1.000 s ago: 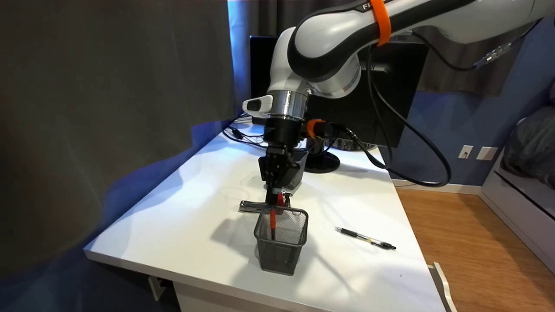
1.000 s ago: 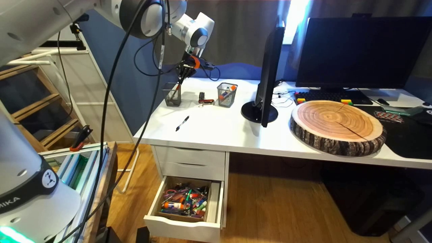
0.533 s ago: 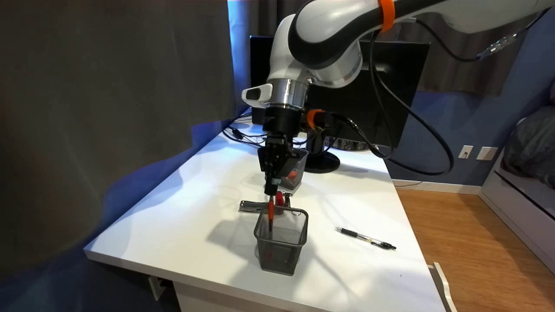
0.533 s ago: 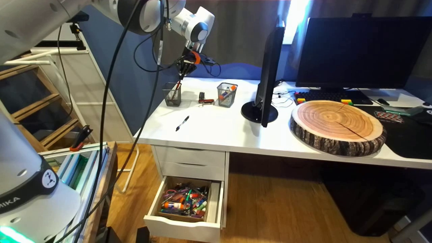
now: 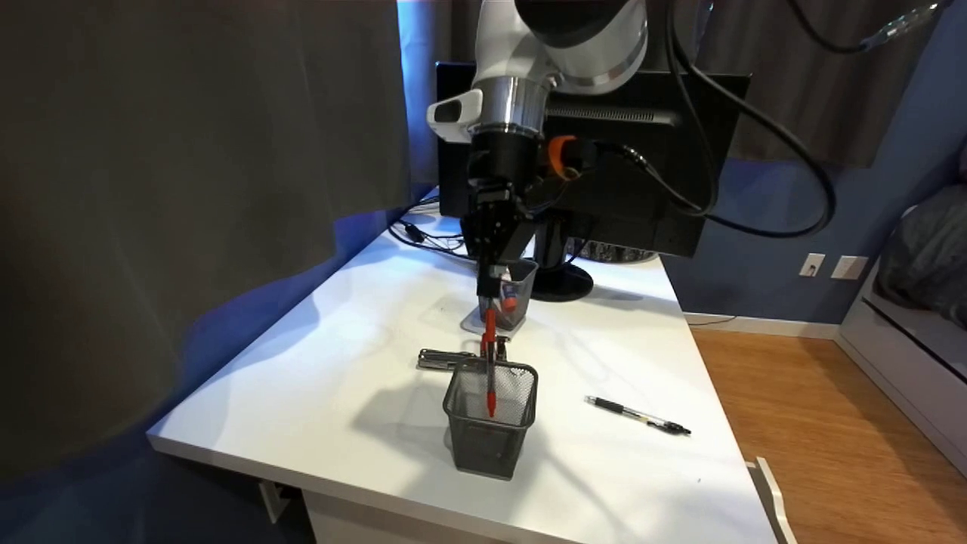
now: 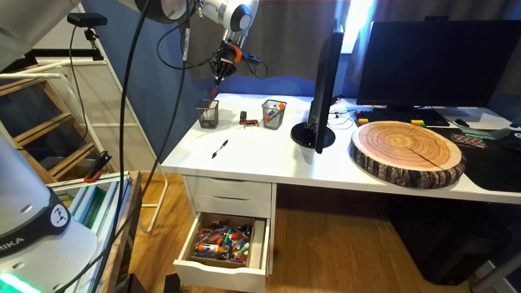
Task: Put the black pen and orange pen on the table
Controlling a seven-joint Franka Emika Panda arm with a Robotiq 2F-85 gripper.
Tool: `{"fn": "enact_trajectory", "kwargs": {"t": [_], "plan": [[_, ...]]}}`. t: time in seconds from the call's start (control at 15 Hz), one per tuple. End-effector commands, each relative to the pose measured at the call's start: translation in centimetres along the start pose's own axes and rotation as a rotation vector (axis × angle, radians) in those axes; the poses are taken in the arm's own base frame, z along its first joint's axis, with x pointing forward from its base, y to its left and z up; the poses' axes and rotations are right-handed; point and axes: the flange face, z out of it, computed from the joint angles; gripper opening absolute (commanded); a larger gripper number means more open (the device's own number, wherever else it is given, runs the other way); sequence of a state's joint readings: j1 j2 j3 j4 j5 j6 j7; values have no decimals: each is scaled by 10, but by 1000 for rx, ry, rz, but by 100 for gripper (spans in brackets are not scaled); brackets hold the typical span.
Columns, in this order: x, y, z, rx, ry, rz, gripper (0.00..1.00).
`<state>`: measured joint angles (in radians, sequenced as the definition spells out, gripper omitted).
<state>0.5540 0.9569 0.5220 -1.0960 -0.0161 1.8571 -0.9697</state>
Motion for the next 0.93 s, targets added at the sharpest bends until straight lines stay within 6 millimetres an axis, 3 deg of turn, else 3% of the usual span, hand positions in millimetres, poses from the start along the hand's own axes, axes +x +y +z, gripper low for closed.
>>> {"fn": "enact_trajectory", "kwargs": {"t": [0.0,0.27,0.47,0.6,0.87], "plan": [[1,-22,-40,-14,-45,29,1],[3,-44,-85,-46,-112,71,1],[-3,-56,-103,-37,-204,118,1],[-10,-61,-105,-20,-281,151,1],[-25,-55,-81,6,-444,213,1]]}}
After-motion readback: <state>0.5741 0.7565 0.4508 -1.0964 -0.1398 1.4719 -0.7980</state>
